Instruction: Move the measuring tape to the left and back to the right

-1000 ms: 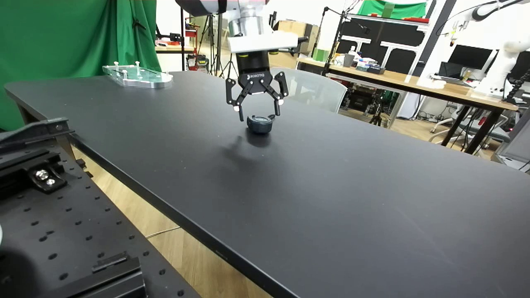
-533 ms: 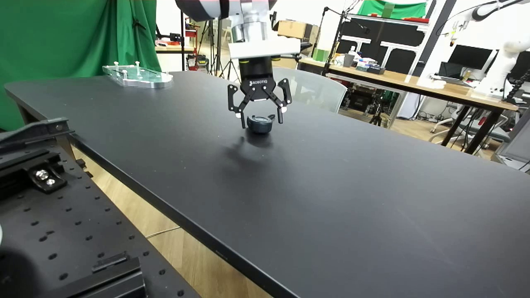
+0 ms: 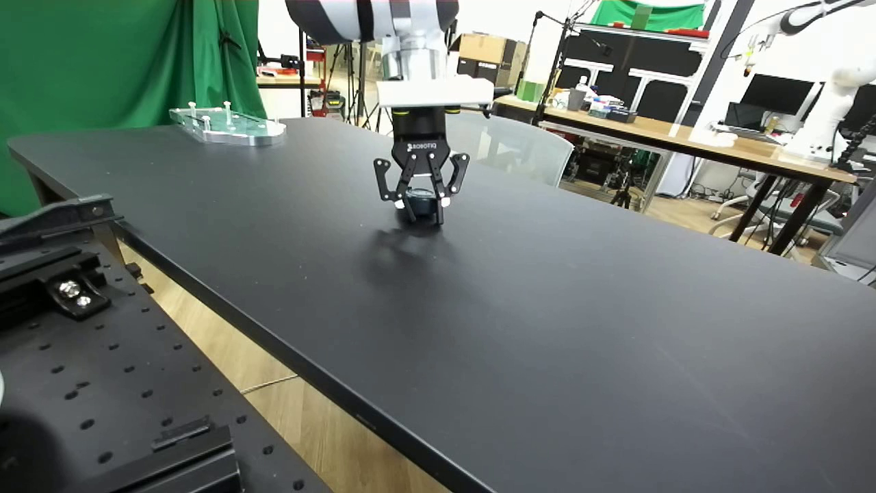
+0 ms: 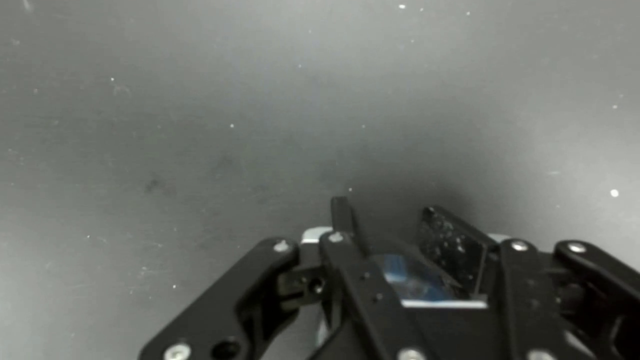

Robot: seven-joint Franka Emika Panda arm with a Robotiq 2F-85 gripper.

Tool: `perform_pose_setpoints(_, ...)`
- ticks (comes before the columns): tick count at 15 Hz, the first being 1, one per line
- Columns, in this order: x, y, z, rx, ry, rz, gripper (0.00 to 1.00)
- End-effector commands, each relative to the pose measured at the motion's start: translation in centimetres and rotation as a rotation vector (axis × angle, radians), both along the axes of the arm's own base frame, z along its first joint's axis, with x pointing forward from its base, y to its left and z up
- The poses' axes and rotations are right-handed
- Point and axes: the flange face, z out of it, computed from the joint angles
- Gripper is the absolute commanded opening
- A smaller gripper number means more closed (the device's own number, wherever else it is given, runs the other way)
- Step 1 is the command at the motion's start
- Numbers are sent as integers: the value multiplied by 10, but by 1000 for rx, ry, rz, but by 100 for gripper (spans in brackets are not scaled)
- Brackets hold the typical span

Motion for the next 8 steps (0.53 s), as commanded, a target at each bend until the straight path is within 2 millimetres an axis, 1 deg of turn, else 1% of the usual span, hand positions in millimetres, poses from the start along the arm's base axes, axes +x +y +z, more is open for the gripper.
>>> perform_pose_setpoints(1, 9, -1, 3, 6, -13, 14, 11)
perform_pose_setpoints(2, 10, -1, 6, 2, -17, 22, 3)
perform_pose_setpoints(3, 11, 0, 10, 1, -23, 27, 1)
perform_pose_setpoints(4, 11, 2, 12, -1, -27, 39, 40)
perform_pose_setpoints(5, 11, 4, 15, -3, -32, 50, 35)
perform_pose_setpoints(6, 12, 6, 19, 2, -32, 60, 35)
perform_pose_setpoints(8, 13, 11, 25, 5, -32, 81, 47)
